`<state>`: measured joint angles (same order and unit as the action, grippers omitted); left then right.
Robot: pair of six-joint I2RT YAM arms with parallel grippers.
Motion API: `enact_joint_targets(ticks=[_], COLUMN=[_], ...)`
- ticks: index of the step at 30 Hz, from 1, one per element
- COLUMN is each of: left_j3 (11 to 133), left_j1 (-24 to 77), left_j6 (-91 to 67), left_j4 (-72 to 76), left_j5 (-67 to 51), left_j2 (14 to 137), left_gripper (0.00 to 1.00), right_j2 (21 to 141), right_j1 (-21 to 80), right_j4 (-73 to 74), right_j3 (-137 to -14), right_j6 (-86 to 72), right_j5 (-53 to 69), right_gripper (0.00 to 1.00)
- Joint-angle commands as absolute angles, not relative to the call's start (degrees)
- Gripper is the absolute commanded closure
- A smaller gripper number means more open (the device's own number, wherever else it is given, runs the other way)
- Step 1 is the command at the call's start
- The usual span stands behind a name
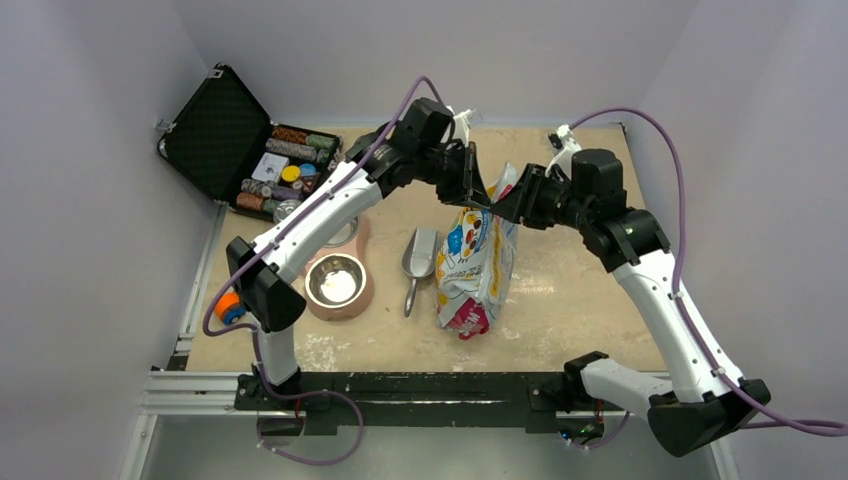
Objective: Serve the pet food
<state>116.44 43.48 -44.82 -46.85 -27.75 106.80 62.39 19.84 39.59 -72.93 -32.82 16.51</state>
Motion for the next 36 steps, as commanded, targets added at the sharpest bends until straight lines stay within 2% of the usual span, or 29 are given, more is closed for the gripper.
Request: enact_joint_targets(ticks=[1,4,16,20,21,24,28,30,32,34,36], left_j3=[118.49,119.09,122.98,123.28,123.3,123.43,123.47,123.6,124.17,125.51,126.66], left_j1=[43.68,43.68,43.69,43.68,43.76,43.85,44.03,44.1,44.35,44.91,45.89], left_j6=[-46.05,-45.61,-44.19,-44.2,-44.27,-44.23,-43.83,-43.34,-42.48,-41.02,-38.79], left_j4=[-41.77,-42.65,-46.5,-47.13,-47.25,-47.37,-47.97,-48.78,-50.59,-53.57,-57.57], left_j5=[-31.94,-31.38,-29.68,-29.31,-29.21,-29.12,-28.81,-27.94,-26.07,-21.99,-16.1], left_j2=[104.02,104.06,105.5,105.64,105.72,105.66,105.6,105.48,105.47,105.91,106.76], left_gripper=[1.0,1.0,1.0,1.0,1.0,1.0,1.0,1.0,1.0,1.0,1.0], right_j2=[62.85,63.07,64.07,66.98,67.27,66.08,65.06,65.07,66.14,69.24,75.02], right_j1=[19.95,19.95,23.1,26.68,27.2,27.54,27.42,27.33,27.31,28.53,31.02], right_j4=[36.7,39.16,43.34,47.13,47.73,45.81,41.11,39.55,39.76,46.26,60.04], right_j3=[-72.13,-71.77,-71.87,-75.82,-76.45,-75.69,-72.31,-70.95,-70.85,-73.76,-80.14], right_j6=[-33.13,-32.86,-30.59,-30.43,-30.95,-32.79,-35.04,-36.27,-36.47,-34.31,-33.92], right_j5=[17.99,16.39,11.39,8.79,8.46,10.03,15.81,16.64,14.08,2.95,-15.42], right_gripper=[0.67,0.76,0.79,0.88,0.86,0.69,0.66,0.73,0.88,0.97,1.0])
